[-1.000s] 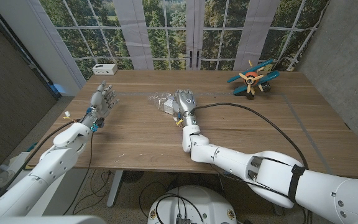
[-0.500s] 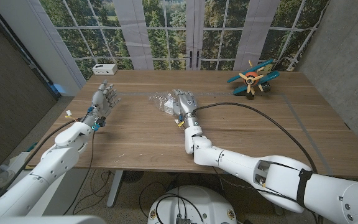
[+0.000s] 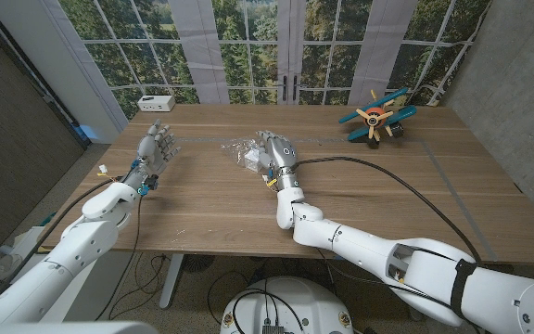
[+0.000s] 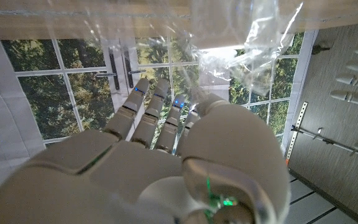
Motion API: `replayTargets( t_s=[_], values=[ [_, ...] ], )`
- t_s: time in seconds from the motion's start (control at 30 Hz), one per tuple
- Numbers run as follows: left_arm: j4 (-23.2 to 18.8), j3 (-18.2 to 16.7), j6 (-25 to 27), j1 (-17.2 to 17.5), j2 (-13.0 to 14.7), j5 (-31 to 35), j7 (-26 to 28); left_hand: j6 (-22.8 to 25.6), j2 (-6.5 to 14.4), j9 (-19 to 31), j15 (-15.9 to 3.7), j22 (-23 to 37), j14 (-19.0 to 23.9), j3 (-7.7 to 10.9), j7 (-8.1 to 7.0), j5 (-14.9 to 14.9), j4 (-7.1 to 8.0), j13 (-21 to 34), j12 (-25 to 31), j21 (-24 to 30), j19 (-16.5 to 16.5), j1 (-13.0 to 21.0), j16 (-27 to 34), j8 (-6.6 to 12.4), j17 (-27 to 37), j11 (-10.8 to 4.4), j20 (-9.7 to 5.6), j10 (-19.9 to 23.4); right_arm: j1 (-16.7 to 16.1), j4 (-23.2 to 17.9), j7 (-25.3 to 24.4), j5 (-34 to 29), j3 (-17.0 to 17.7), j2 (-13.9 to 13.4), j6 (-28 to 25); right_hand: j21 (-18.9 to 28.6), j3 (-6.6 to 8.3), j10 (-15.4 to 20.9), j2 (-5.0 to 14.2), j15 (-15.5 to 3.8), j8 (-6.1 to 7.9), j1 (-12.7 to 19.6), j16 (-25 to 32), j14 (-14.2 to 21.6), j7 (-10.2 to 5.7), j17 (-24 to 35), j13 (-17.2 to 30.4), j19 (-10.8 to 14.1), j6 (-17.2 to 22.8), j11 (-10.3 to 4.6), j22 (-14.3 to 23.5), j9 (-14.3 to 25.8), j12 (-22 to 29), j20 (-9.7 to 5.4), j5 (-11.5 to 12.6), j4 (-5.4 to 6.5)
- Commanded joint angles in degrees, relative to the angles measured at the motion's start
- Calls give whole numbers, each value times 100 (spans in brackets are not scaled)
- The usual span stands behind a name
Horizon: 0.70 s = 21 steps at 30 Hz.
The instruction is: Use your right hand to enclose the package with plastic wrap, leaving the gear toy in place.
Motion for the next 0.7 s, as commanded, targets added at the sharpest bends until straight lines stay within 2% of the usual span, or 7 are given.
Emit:
replayTargets(
  t_s=[0.03,0.2,0.3,0.43,0.57,0.67,0.7],
  values=[
    [34,19,15,-37,-10,-14,-28,-348,35,23,51,22,-324,8,-43,-38,-18,26,-1,4,17,85,32,1,17,23,48,-454,-269,-315,-450,254,454,-96,1082,66,-31,58,-85,-694,30,-47,44,72,33,22,29,90,81,25,31,16,17,5,-71,-39],
    [45,16,34,-42,-14,-29,-14,-352,35,23,41,21,-323,11,-37,-41,-21,26,-3,5,21,90,32,0,17,23,48,-457,-242,-241,-523,-33,312,-238,1620,281,-285,1010,-138,-646,358,-569,238,833,123,-12,118,515,1175,245,61,41,477,-35,-204,151],
    [65,24,38,-58,-20,-37,-37,-353,37,23,41,21,-324,13,-34,-42,-23,26,-4,6,22,93,30,0,17,21,51,-459,-256,-263,-385,-81,284,-320,1856,318,-367,1123,-130,-610,399,-793,239,953,147,-22,141,563,1395,259,69,40,544,-85,-216,273],
    [66,33,89,-76,-16,-59,-34,-354,40,23,40,21,-322,17,-30,-43,-26,26,-4,6,23,97,30,1,17,22,52,-461,-261,-307,-193,-186,215,-442,2202,376,-332,1330,79,-622,417,-994,242,1186,119,-99,119,635,1591,264,82,35,601,-264,-213,465],
    [72,41,100,-90,-23,-66,-38,-359,46,23,38,21,-326,22,-23,-45,-28,26,-3,6,24,103,27,0,17,25,53,-459,-182,-264,175,-184,198,-548,2567,416,-379,1429,108,-590,397,-1311,224,1307,148,-168,82,654,1687,298,93,39,587,-322,-233,755],
    [78,35,92,-92,-37,-96,-71,-364,50,23,39,21,-327,26,-24,-46,-30,26,-6,6,24,106,25,-1,17,30,53,-464,-128,-197,472,-130,217,-620,2862,416,-675,1415,-46,-361,303,-2084,59,1221,269,-345,-15,548,1764,397,87,25,440,-156,-227,1195],
    [72,33,94,-88,-35,-97,-67,-364,52,23,37,21,-326,28,-25,-47,-30,26,-5,6,24,108,26,-1,17,26,53,-462,-123,-190,545,-130,225,-640,2917,409,-740,1410,-70,-307,297,-2240,27,1212,335,-385,-37,521,1813,450,83,20,405,-113,-218,1232]
  ],
)
